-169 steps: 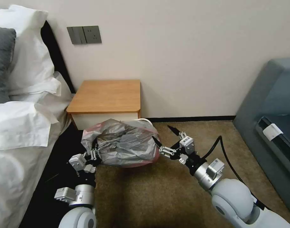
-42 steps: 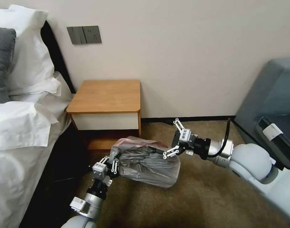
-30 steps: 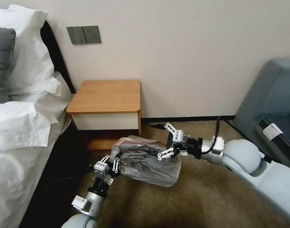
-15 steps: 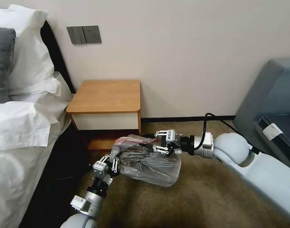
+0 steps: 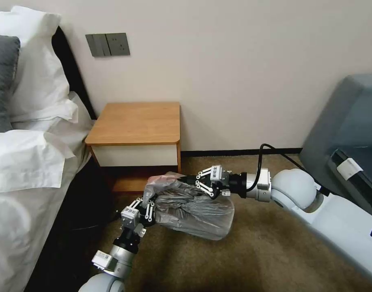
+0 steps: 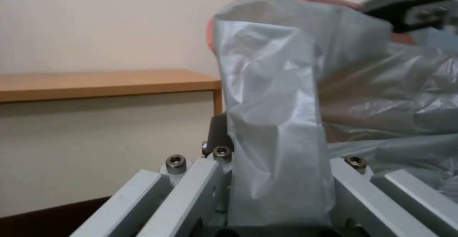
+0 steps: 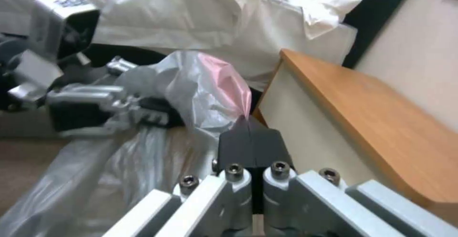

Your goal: Pick up the garbage bag from the table and place it over the trash can.

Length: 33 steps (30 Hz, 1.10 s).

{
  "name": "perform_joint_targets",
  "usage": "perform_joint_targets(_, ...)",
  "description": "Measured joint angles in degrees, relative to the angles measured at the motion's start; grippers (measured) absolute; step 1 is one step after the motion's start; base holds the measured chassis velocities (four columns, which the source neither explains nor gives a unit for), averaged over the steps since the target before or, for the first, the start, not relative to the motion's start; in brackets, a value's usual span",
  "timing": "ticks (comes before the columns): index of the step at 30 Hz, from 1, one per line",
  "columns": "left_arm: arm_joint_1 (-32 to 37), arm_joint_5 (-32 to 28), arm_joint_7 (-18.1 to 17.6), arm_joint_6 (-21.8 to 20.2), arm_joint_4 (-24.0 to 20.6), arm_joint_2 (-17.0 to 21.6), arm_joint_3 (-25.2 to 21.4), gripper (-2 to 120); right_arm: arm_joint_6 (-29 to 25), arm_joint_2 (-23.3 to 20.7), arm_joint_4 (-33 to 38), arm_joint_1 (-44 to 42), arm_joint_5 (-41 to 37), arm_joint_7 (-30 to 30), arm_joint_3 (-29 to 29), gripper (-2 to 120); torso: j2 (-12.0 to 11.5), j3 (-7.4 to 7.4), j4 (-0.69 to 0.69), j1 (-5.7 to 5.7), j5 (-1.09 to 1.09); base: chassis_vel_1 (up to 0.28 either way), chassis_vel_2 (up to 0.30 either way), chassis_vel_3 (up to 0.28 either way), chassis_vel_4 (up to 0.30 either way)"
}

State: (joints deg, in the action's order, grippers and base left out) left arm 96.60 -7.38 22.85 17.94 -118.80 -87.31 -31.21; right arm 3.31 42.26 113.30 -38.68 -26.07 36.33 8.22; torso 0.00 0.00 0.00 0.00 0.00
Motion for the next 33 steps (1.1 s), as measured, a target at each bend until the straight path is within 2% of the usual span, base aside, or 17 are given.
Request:
perform_joint_targets(11,0.69,-0.57,4.70,3.46,-0.85,0.38,-0.28,7,-0.24,2.19,-5.20,4.04,0.90,-0.77,3.59,0,0.00,0.00,0.01,0.00,0.00,0.000,0.000,0.000,0.000)
perform_joint_targets(20,1.08,-1.75,5.56,4.15,-2.43,0.45,-0.12,7,-0.66,3.28,-10.34,6.39,2.09,-0.86,5.45,0,0.00,0.00,0.02,0.00,-0.01,0.000,0.000,0.000,0.000)
perform_joint_targets(21,0.97,-2.15,5.49,4.28,-2.61,0.47,-0.30,7,-0.82,3.44,-11.04,6.68,2.28,-0.83,5.67,0,0.00,0.00,-0.02,0.00,0.03,0.000,0.000,0.000,0.000)
perform_joint_targets(25,0.36,-3.79,4.09,3.49,-2.62,0.38,-1.31,7,-1.37,4.12,-11.74,6.34,2.71,-1.39,4.76,0,0.00,0.00,0.00,0.00,0.01,0.000,0.000,0.000,0.000)
perform_joint_targets(28,0.26,-4.91,2.72,2.46,-2.40,0.27,-1.57,7,-1.64,4.59,-10.69,5.18,2.54,-2.03,3.01,6,0.00,0.00,0.01,0.00,0.01,0.000,0.000,0.000,0.000)
perform_joint_targets(29,0.14,-5.72,1.36,1.45,-2.11,0.24,-1.68,7,-2.06,4.74,-9.07,3.75,2.18,-2.52,0.66,14,0.00,0.00,0.02,0.00,0.01,0.000,0.000,0.000,0.000)
perform_joint_targets(30,0.11,-5.90,1.02,1.23,-2.01,0.24,-1.68,7,-2.18,4.71,-8.62,3.41,2.11,-2.63,0.18,14,0.00,0.00,0.00,0.00,0.00,0.000,0.000,0.000,0.000)
perform_joint_targets(31,-0.01,-6.30,0.04,0.56,-1.62,0.24,-1.68,7,-2.61,4.34,-7.05,2.37,1.72,-3.15,-1.23,20,0.00,0.00,0.01,0.00,0.00,0.000,0.000,0.000,0.000)
perform_joint_targets(33,-0.10,-6.68,-0.84,-0.05,-1.05,0.24,-1.71,7,-3.00,3.72,-5.39,1.26,1.28,-3.85,-2.53,24,0.00,0.00,0.00,0.00,0.00,0.000,0.000,0.000,0.000)
